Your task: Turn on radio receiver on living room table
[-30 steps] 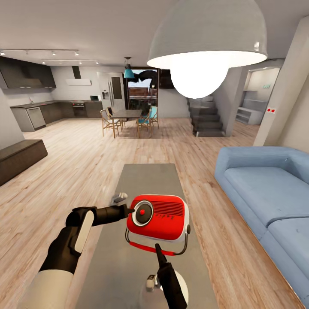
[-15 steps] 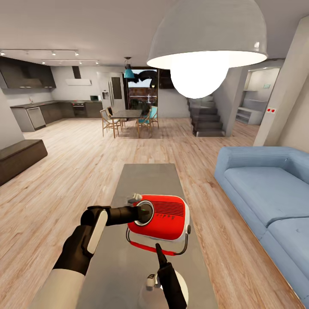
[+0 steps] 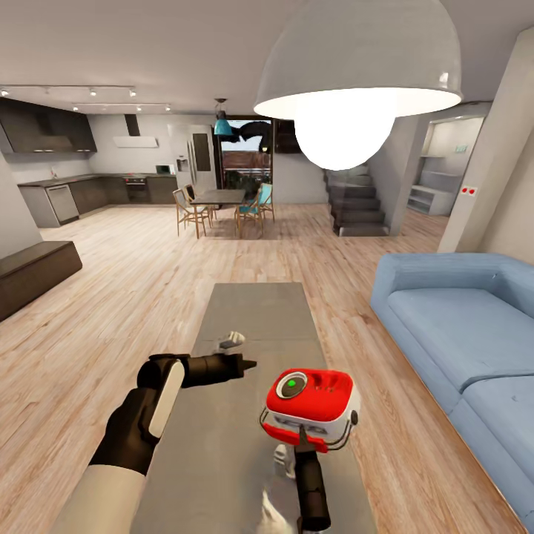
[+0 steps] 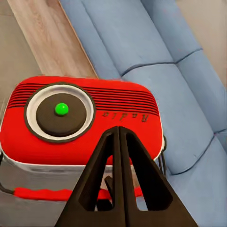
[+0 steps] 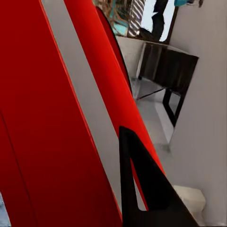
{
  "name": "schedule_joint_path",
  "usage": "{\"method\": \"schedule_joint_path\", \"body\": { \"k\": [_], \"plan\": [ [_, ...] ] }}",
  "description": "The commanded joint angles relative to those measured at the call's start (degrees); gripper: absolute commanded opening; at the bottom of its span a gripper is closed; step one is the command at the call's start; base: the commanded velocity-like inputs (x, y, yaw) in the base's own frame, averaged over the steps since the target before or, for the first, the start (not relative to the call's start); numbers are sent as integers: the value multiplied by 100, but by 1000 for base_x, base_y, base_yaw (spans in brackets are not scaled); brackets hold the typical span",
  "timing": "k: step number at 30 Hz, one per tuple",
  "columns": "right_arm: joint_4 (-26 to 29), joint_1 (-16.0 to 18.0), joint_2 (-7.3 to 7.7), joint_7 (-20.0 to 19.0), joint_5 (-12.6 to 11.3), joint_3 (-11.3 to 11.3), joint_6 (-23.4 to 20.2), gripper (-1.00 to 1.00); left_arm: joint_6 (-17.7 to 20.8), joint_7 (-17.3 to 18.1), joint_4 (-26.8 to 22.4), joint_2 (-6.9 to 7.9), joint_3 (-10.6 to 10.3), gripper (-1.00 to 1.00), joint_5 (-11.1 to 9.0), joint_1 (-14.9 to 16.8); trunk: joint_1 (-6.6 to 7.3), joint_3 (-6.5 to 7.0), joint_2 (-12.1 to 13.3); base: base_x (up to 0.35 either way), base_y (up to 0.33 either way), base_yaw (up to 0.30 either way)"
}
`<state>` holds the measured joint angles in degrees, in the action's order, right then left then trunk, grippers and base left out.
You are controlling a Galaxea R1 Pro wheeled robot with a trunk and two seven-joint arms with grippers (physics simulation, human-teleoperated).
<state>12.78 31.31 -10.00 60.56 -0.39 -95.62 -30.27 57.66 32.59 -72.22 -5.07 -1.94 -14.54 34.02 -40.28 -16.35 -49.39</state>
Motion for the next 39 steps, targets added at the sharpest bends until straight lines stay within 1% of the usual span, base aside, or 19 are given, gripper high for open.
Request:
{"method": "schedule_joint_path", "body": {
  "k": [1,3,5,6,8,10,14,16,18,19,21,23,25,29,30,31,33,34,39],
  "plan": [
    [-2,2,0,-11,10,68,-10,-100,-1,1,-25,-1,0,-100,1,-1,0,1,0,0,0,0],
    [-3,5,0,-48,0,224,13,-100,5,1,-86,12,0,-100,1,-1,0,1,0,0,0,0],
    [1,25,0,-64,-19,569,96,-100,9,1,-184,47,9,-100,2,-2,0,1,0,0,0,0],
    [8,43,0,-64,-20,1067,354,-100,17,1,-330,102,16,-100,6,-8,0,1,0,0,0,0],
    [27,75,0,-58,-4,1757,844,-100,32,1,-596,248,31,-100,51,-24,0,1,0,0,0,0],
    [46,218,0,-57,8,2063,1028,-100,43,1,-796,359,41,-100,244,-37,0,1,0,0,0,0],
    [71,511,0,-62,2,2355,1096,-100,42,1,-987,398,52,-100,705,-62,0,1,0,0,0,0],
    [178,631,0,-97,3,2838,1100,-100,34,1,-993,401,59,-100,951,-70,0,1,0,0,0,0],
    [606,678,213,-606,14,3387,1102,-100,28,1,-974,401,67,-100,1130,-76,0,1,0,0,0,0],
    [995,689,450,-1174,22,3650,1099,-100,23,1,-955,402,69,-100,1181,-81,0,1,0,0,0,0],
    [1656,697,850,-2015,27,3999,1068,-100,15,-3,-912,402,75,-100,1218,-91,0,1,0,0,0,0],
    [2160,700,1131,-2390,34,4320,1044,-100,10,-8,-885,408,80,-100,1249,-95,0,1,0,0,0,0],
    [2544,701,1286,-2523,35,4521,1034,-100,9,-7,-881,438,106,-100,1370,-100,0,1,0,0,0,0],
    [3300,701,1516,-2684,-18,4615,981,-100,6,-7,-895,466,237,-100,1633,-104,0,1,0,0,0,0],
    [3625,698,1646,-2930,-82,4623,847,-100,6,-7,-893,472,355,-100,1661,-105,0,1,0,0,0,0],
    [3875,696,1761,-3194,-202,4626,708,-100,3,-10,-892,475,455,-100,1672,-105,0,1,0,0,0,0],
    [4627,694,2171,-4044,-818,4630,389,-100,1,-25,-885,479,717,-100,1688,-115,0,1,0,0,0,0],
    [5081,693,2464,-4495,-1316,4631,279,-100,-8,-41,-887,480,859,-100,1732,-133,0,1,0,0,0,0],
    [6036,693,3176,-4994,-2675,4629,191,-100,-66,-58,-916,481,1200,-100,2137,-265,0,1,0,0,0,0]
  ]
}}
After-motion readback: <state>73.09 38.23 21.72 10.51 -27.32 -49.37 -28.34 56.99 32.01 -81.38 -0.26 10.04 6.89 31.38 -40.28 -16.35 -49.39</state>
